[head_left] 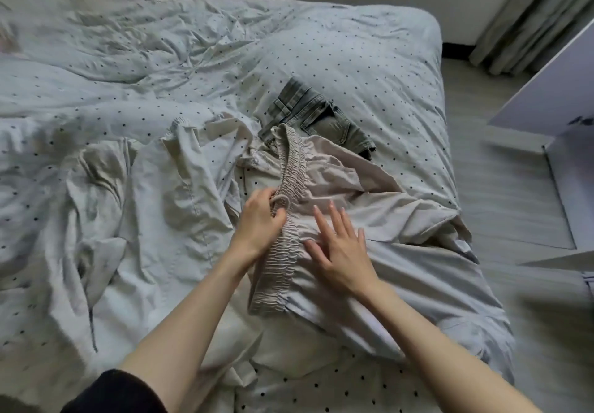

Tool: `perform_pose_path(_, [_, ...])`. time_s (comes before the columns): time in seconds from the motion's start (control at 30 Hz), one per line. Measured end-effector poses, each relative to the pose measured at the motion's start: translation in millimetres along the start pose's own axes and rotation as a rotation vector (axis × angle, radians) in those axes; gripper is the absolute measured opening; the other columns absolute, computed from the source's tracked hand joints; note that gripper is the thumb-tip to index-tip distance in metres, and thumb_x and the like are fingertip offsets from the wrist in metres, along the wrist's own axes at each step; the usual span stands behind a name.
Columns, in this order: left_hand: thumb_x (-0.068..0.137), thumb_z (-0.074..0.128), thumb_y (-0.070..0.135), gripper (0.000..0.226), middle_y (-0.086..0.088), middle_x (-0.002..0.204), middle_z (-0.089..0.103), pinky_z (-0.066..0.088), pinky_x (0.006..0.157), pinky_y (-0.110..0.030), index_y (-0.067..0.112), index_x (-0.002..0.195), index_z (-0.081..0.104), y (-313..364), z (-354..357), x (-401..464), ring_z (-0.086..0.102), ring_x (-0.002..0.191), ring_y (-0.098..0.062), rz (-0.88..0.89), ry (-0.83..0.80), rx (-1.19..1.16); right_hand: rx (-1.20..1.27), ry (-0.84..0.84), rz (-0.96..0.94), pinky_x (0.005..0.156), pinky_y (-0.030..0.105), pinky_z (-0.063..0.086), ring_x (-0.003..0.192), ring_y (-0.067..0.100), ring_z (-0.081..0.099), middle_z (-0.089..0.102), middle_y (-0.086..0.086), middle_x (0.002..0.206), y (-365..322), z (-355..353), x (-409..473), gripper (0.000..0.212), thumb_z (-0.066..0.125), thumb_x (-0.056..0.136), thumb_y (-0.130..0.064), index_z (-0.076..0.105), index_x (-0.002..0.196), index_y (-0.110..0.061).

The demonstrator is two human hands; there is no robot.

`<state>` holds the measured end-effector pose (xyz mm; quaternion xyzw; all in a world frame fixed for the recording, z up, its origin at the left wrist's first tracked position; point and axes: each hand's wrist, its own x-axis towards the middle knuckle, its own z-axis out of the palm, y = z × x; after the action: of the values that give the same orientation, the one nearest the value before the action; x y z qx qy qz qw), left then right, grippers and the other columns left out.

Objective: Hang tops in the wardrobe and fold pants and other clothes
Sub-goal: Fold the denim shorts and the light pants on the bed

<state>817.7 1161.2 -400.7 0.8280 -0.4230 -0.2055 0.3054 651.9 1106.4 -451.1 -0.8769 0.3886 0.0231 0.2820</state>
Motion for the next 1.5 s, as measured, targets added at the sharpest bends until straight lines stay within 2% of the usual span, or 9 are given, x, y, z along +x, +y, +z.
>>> perform_pose_path(0.33, [0.078, 0.060, -0.001, 0.025, -0.007, 0.091, 0.069, 0.035, 0.063, -0.014, 0.008, 0.097, 0.074, -72, -197, 22, 0.059, 0.082, -0.020, 0.057, 0.102, -0.027, -0.131, 0.112, -0.131, 0.114, 0.057, -0.003, 0.139, 0.014, -0.026, -0.033, -0.012, 0.143, -173, -21, 55, 0.080, 0.032, 0.087, -0.069, -0.026, 0.134, -0.041])
perform_pose_path(0.47, [0.080, 0.064, 0.004, 0.021, -0.003, 0.096, 0.069, 0.042, 0.071, -0.021, 0.015, 0.096, 0.073, -159, -283, 25, 0.061, 0.078, -0.002, -0.087, 0.164, -0.103, -0.153, 0.079, -0.226, 0.112, 0.056, -0.005, 0.144, 0.022, -0.017, -0.032, -0.009, 0.143, -262, 1, 96, 0.076, 0.031, 0.087, -0.070, -0.017, 0.141, -0.044])
perform_pose_path(0.67, [0.086, 0.065, 0.013, 0.038, -0.011, 0.118, 0.062, 0.040, 0.083, -0.026, 0.004, 0.123, 0.058, -289, -313, 11, 0.055, 0.099, -0.017, -0.393, 0.075, -0.167, -0.330, -0.132, -0.269, 0.109, 0.063, -0.004, 0.144, 0.023, -0.017, -0.016, -0.003, 0.158, -335, 80, 135, 0.075, 0.034, 0.088, -0.067, -0.001, 0.149, -0.040])
perform_pose_path(0.8, [0.085, 0.067, 0.019, 0.065, -0.015, 0.130, 0.050, 0.042, 0.096, -0.033, 0.004, 0.140, 0.036, -327, -290, -3, 0.052, 0.113, -0.023, -0.554, 0.015, -0.399, -0.438, -0.142, -0.287, 0.108, 0.066, -0.005, 0.145, 0.024, -0.013, -0.013, -0.002, 0.158, -331, 117, 128, 0.083, 0.039, 0.083, -0.070, -0.001, 0.149, -0.039])
perform_pose_path(0.93, [0.066, 0.077, 0.047, 0.057, -0.014, 0.109, 0.066, 0.050, 0.083, -0.035, 0.011, 0.106, 0.059, -340, -274, -26, 0.062, 0.087, -0.018, -0.637, -0.091, -0.584, -0.414, -0.051, -0.258, 0.105, 0.068, 0.011, 0.145, 0.032, 0.009, 0.010, 0.005, 0.159, -325, 134, 102, 0.084, 0.041, 0.078, -0.071, 0.014, 0.150, -0.034])
perform_pose_path(1.07, [0.078, 0.075, 0.016, 0.020, -0.015, 0.099, 0.069, 0.053, 0.077, -0.029, 0.008, 0.092, 0.063, -338, -273, -29, 0.063, 0.081, -0.019, -0.669, -0.164, -0.589, -0.442, -0.001, -0.295, 0.095, 0.069, 0.031, 0.132, 0.038, 0.039, 0.038, 0.014, 0.148, -319, 136, 80, 0.078, 0.038, 0.077, -0.068, 0.042, 0.141, -0.023])
perform_pose_path(1.17, [0.082, 0.070, 0.010, 0.023, -0.003, 0.085, 0.067, 0.049, 0.059, -0.010, 0.000, 0.101, 0.063, -330, -287, -21, 0.061, 0.072, -0.010, -0.588, -0.208, -0.544, -0.409, -0.051, -0.279, 0.102, 0.068, 0.020, 0.140, 0.038, 0.019, 0.019, 0.012, 0.155, -313, 140, 68, 0.083, 0.034, 0.078, -0.072, 0.027, 0.147, -0.027])
perform_pose_path(1.3, [0.086, 0.065, 0.008, 0.022, -0.015, 0.097, 0.066, 0.046, 0.066, -0.022, -0.003, 0.105, 0.062, -321, -302, -15, 0.059, 0.083, -0.019, -0.577, -0.161, -0.430, -0.453, -0.173, -0.226, 0.111, 0.057, -0.009, 0.139, 0.027, -0.027, -0.030, -0.002, 0.149, -292, 137, 53, 0.088, 0.023, 0.077, -0.081, -0.021, 0.140, -0.039])
perform_pose_path(1.5, [0.090, 0.061, 0.017, 0.061, -0.017, 0.145, 0.037, 0.033, 0.099, -0.037, 0.006, 0.143, 0.031, -305, -301, -28, 0.036, 0.132, -0.033, -0.600, 0.093, 0.010, -0.516, -0.278, -0.154, 0.113, 0.056, 0.003, 0.144, 0.031, -0.012, -0.024, -0.001, 0.150, -262, 123, 18, 0.081, 0.044, 0.086, -0.062, 0.003, 0.150, -0.033])
